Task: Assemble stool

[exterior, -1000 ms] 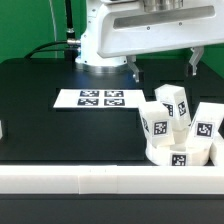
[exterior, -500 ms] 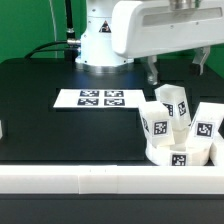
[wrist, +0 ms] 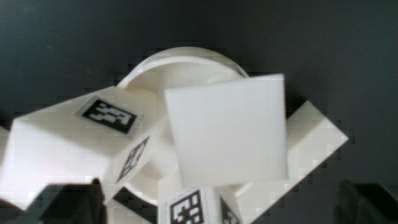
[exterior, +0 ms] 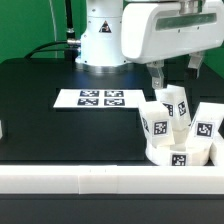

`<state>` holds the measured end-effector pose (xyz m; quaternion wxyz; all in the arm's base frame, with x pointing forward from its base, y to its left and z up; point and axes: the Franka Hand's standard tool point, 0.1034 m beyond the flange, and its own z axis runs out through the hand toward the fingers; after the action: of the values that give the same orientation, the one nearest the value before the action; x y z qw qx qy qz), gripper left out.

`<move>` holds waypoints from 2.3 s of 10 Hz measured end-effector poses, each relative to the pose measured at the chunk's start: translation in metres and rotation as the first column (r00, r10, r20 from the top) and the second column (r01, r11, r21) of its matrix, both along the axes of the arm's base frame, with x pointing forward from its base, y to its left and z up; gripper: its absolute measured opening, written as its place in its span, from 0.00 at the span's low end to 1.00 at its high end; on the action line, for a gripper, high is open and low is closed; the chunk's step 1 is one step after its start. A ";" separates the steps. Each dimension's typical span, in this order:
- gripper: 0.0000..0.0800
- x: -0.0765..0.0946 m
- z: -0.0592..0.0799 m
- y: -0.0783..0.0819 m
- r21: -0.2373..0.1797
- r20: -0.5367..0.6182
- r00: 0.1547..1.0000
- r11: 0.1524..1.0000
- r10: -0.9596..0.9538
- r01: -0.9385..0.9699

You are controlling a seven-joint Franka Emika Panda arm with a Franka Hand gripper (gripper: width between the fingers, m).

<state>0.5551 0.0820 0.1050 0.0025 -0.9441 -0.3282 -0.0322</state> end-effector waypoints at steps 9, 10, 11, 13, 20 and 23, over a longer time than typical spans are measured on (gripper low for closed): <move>0.81 -0.006 -0.016 0.001 -0.008 -0.024 1.000 1.000 -0.018 0.018; 0.81 -0.006 -0.016 0.001 -0.008 -0.024 1.000 1.000 -0.019 0.018; 0.81 -0.006 -0.016 0.001 -0.008 -0.024 1.000 1.000 -0.020 0.019; 0.81 -0.006 -0.016 0.004 -0.005 -0.024 0.999 0.999 -0.034 0.034; 0.67 -0.008 -0.020 0.003 -0.006 -0.034 0.998 0.999 -0.050 0.049; 0.42 -0.008 -0.021 0.002 -0.006 -0.035 0.998 0.998 -0.059 0.059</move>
Offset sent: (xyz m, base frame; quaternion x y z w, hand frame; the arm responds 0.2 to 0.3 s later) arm -0.0046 0.0065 -0.0103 -0.0019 0.0109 0.0009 0.9999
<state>0.5473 0.0835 0.0840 0.0049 -0.9538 -0.3000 -0.0150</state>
